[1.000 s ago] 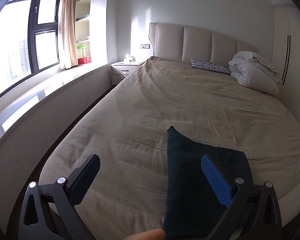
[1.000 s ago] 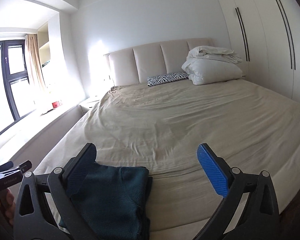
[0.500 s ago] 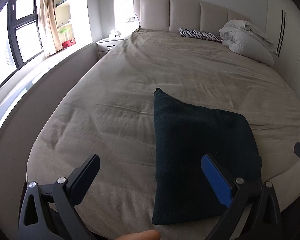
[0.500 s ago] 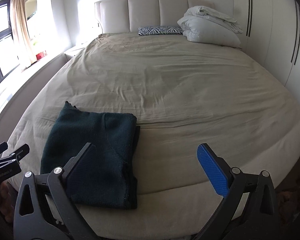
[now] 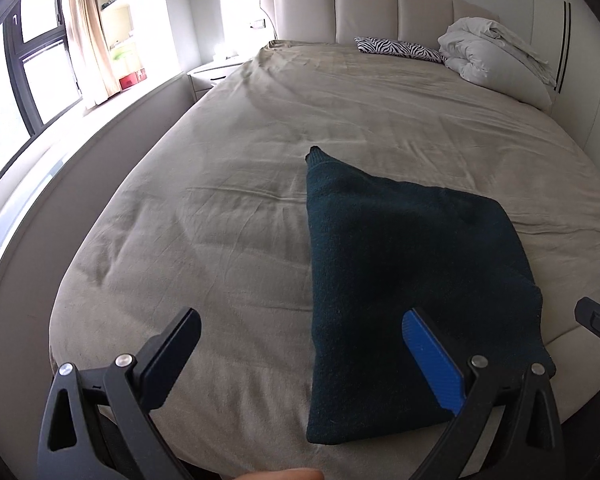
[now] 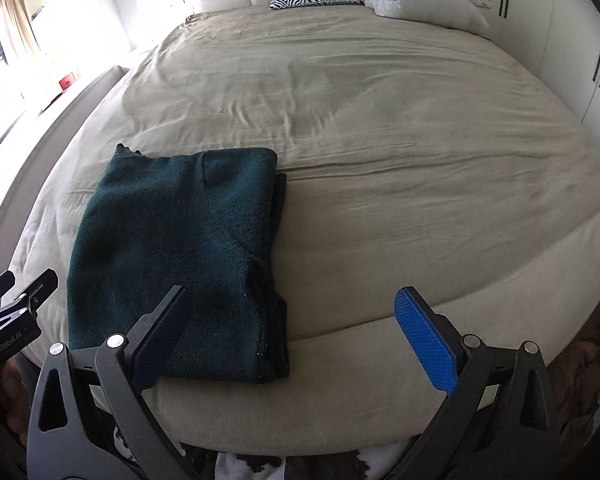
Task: Fold small clothes
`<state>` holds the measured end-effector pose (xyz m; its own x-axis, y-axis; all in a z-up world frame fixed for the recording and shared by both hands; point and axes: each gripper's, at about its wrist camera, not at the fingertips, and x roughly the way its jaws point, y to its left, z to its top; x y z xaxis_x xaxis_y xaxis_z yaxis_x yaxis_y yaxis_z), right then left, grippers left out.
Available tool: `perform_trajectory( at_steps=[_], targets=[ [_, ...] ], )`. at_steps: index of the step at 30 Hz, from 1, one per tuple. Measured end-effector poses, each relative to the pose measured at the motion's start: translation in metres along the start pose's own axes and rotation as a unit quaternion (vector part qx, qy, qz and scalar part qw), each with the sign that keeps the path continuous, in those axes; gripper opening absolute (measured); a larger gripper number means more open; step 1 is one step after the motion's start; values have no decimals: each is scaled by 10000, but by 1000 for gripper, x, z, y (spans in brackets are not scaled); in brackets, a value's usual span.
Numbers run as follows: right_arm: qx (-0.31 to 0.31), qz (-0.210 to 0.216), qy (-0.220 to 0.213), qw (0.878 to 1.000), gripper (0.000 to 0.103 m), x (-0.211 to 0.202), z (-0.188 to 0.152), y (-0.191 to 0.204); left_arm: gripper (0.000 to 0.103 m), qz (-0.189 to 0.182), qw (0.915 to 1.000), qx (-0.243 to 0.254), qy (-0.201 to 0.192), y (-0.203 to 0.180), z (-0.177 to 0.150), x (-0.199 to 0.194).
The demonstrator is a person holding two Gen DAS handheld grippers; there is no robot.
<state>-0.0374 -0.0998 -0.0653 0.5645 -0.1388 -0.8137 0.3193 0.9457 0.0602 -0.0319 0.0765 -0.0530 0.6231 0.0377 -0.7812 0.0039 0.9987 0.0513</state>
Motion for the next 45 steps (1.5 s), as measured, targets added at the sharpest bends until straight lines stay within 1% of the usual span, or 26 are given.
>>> perform_trajectory(
  at_steps=[11,45],
  targets=[
    [-68,-27,29,10000,103,2,-2,4,103,-142,9998,10,117,0,-3,8],
    [-63,-27,75,9999,103,6,-6,6,103,-149,9997,22,170,0,-6,14]
  ],
)
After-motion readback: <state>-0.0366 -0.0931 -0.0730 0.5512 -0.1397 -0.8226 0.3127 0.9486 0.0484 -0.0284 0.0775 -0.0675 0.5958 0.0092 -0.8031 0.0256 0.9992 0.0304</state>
